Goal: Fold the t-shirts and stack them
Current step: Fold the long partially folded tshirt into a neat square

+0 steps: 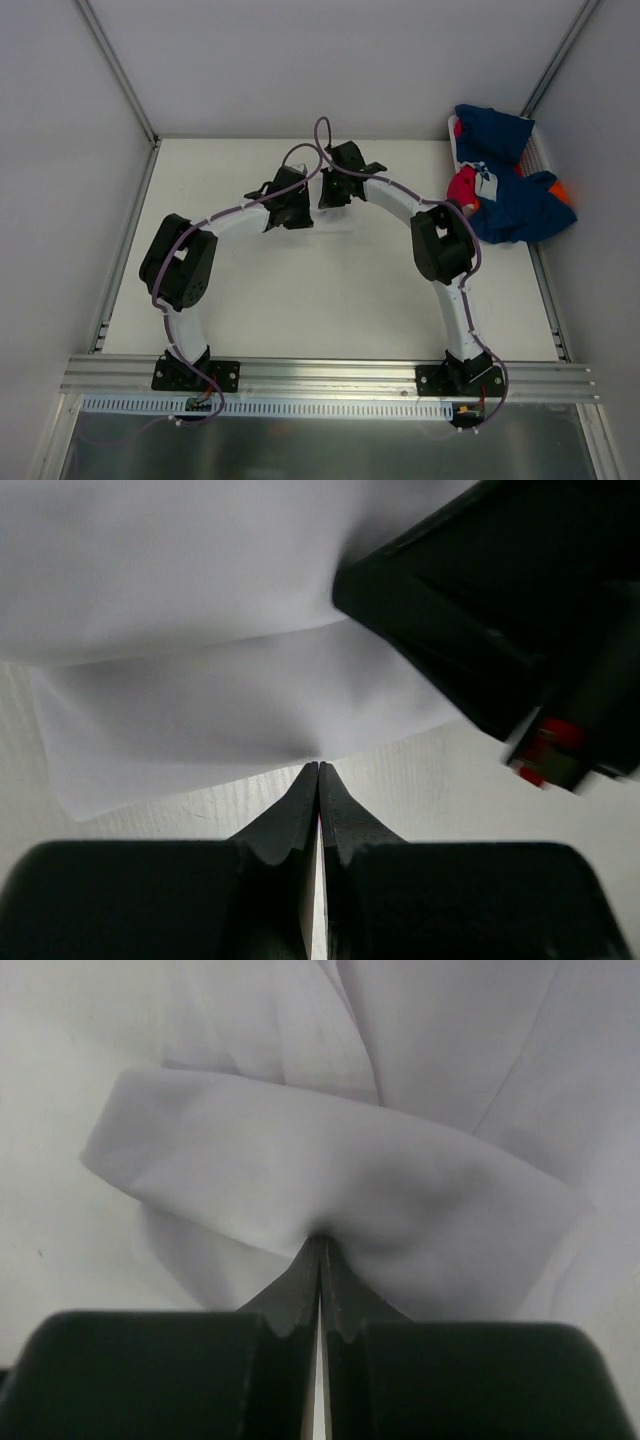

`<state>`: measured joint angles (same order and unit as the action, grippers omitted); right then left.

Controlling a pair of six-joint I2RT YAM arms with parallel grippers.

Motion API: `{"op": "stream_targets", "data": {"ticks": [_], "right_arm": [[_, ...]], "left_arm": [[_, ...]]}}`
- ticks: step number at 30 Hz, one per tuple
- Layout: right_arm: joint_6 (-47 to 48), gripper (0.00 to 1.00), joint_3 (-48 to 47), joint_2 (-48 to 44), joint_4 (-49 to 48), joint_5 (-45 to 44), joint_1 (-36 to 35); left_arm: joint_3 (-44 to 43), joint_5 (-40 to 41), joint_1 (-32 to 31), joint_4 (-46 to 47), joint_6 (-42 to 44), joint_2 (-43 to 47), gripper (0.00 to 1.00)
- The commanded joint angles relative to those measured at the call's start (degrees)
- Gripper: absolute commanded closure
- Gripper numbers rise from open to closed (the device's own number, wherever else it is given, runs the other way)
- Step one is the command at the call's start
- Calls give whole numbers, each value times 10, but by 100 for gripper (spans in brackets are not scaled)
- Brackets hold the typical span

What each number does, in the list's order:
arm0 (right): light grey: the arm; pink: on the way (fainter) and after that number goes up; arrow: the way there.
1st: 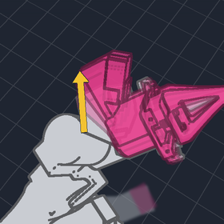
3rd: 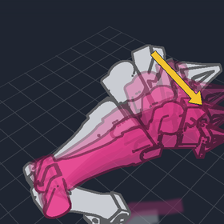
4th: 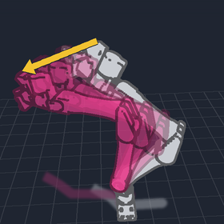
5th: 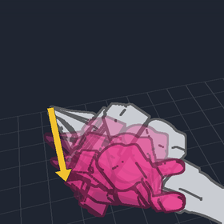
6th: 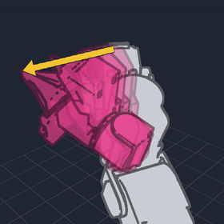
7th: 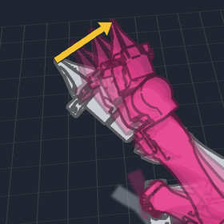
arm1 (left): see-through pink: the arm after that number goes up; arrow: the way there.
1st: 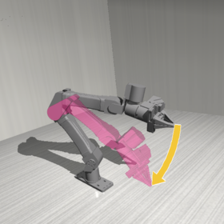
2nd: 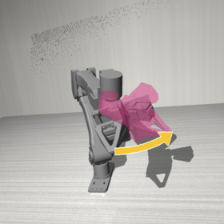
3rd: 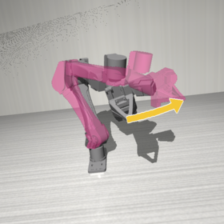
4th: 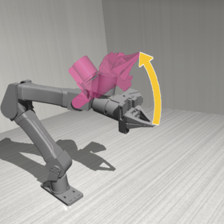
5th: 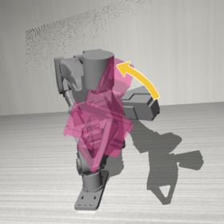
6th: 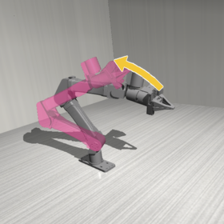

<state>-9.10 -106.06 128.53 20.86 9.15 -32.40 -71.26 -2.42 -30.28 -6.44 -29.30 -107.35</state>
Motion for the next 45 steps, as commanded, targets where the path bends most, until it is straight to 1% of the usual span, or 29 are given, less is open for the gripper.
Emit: {"op": "stream_targets", "data": {"ticks": [1, 4, 5, 8, 14, 27, 33, 37, 40, 44, 45], "right_arm": [[-14, 100, -30, 22, 17, 19, -1], [-14, 100, -31, 25, 16, 19, -2], [-13, 100, -29, 25, 16, 18, -2], [-13, 100, -23, 17, 16, 18, -2], [-6, 99, -7, -13, 16, 18, -2], [-11, 99, 57, -66, 2, 19, -22], [-17, 100, 66, -65, -2, 23, -32], [-18, 100, 43, -28, 7, 16, -31], [-18, 100, 1, 0, 21, 11, -31], [-12, 100, -69, 60, 43, 1, -24], [-12, 100, -110, 73, 52, 3, -21]], "left_arm": [[-11, 20, 4, 10, 14, 45, 100], [-19, 21, 7, 10, 20, 40, 100], [-26, 38, 8, 10, 21, 33, 100], [-46, 29, 15, 10, 23, -20, 100], [-51, 26, 17, 12, 9, -72, 100], [-32, 29, 17, 14, 0, -81, 100], [-13, 28, 17, 20, -5, -72, 100], [2, 28, 17, 25, -7, -59, 100], [21, 29, 18, 31, -9, -49, 100], [46, 30, 17, 38, -15, -38, 100], [56, 30, 17, 39, -17, -37, 100]]}}
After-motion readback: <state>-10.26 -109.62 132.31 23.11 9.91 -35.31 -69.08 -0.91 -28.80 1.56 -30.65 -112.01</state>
